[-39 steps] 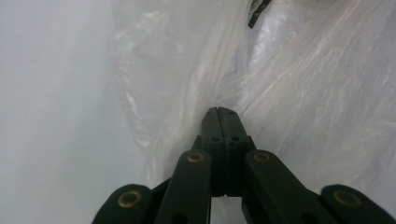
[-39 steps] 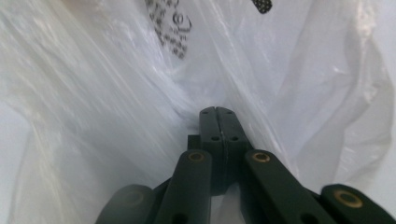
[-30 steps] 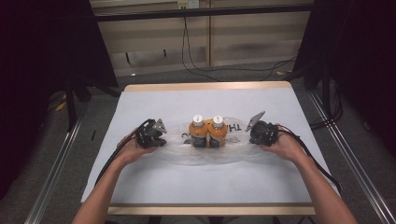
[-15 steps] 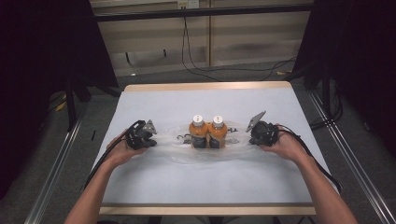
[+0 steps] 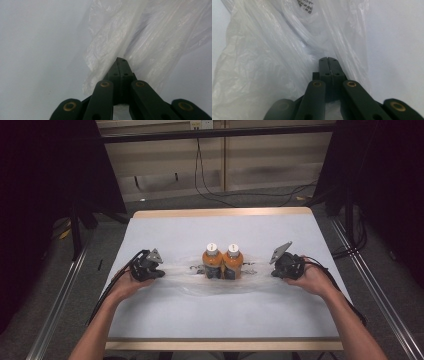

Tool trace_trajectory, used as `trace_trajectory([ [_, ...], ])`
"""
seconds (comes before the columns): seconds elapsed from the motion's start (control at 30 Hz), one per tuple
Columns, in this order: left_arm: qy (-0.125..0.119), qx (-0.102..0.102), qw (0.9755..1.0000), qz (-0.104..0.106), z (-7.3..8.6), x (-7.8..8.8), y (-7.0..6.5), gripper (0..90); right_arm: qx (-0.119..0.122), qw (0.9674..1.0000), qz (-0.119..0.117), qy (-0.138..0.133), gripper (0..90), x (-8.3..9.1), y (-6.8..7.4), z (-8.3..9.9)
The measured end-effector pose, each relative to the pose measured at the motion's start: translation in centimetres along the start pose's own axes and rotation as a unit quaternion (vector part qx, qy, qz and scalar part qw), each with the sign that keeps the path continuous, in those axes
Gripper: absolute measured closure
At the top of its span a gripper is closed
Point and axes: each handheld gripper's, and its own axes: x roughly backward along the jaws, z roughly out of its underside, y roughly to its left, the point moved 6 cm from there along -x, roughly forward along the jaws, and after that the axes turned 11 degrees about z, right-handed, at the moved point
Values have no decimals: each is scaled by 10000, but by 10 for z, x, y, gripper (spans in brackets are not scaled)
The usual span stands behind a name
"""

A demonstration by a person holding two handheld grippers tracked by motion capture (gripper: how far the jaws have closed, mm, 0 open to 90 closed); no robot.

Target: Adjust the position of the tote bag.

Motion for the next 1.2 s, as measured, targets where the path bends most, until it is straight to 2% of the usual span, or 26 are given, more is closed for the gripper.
trace_trajectory([
  [0.07, -31, 54, 10000, -9, 0, 0, 0, 900, -34, 10000, 72, -54, 900, 0, 0, 0],
  [0.13, -229, 186, 9995, 59, 0, 0, 1, 900, -88, 9999, 128, -70, 900, 0, 1, 0],
  [0.17, -343, 282, 9989, 168, 1, 0, 1, 900, -128, 9998, 118, -82, 900, 0, 1, 0],
  [0.27, -609, 392, 9973, 139, 3, -1, -1, 900, -295, 9993, 30, -248, 900, 2, 4, -2],
  [0.37, -771, 454, 9958, 188, 6, 2, -5, 900, -328, 9986, -13, -419, 900, 4, 5, -5],
  [0.43, -959, 493, 9940, 190, 7, 7, -7, 900, -441, 9976, -16, -539, 900, 6, 6, -7],
  [0.47, -1145, 518, 9918, 245, 6, 9, -10, 900, -473, 9968, -26, -640, 900, 8, 6, -8],
  [0.53, -1249, 480, 9907, 233, 5, 14, -14, 900, -607, 9946, -123, -829, 900, 10, 8, -11],
  [0.6, -1452, 471, 9878, 307, 0, 20, -17, 900, -647, 9931, -87, -971, 900, 12, 8, -13],
  [0.63, -1542, 493, 9863, 315, -2, 21, -19, 900, -746, 9908, -195, -1116, 900, 13, 9, -15],
  [0.67, -1571, 468, 9859, 326, -4, 23, -21, 900, -794, 9897, -210, -1174, 900, 13, 9, -16],
  [0.7, -1617, 431, 9854, 321, -6, 25, -22, 900, -777, 9901, -165, -1155, 900, 14, 9, -16],
  [0.8, -1740, 355, 9839, 225, -12, 35, -25, 887, -905, 9864, -255, -1346, 900, 18, 8, -20],
  [0.87, -1911, 301, 9808, 258, -16, 40, -29, 887, -937, 9843, -267, -1471, 900, 22, 7, -22],
  [0.9, -1935, 266, 9804, 263, -18, 42, -31, 888, -939, 9840, -251, -1496, 900, 23, 6, -22],
  [0.97, -2048, 222, 9780, 328, -23, 43, -35, 888, -908, 9849, -140, -1465, 900, 25, 7, -24],
  [1.0, -2058, 170, 9778, 361, -25, 43, -37, 888, -910, 9840, -163, -1521, 900, 25, 8, -25],
  [1.07, -2126, 187, 9758, 467, -29, 39, -42, 888, -926, 9827, -228, -1586, 900, 26, 9, -28],
  [1.1, -2053, 124, 9773, 505, -30, 37, -44, 888, -982, 9819, -183, -1607, 900, 27, 8, -29],
  [1.2, -2058, 89, 9768, 579, -36, 29, -51, 886, -1120, 9778, -268, -1752, 900, 30, 5, -30],
])
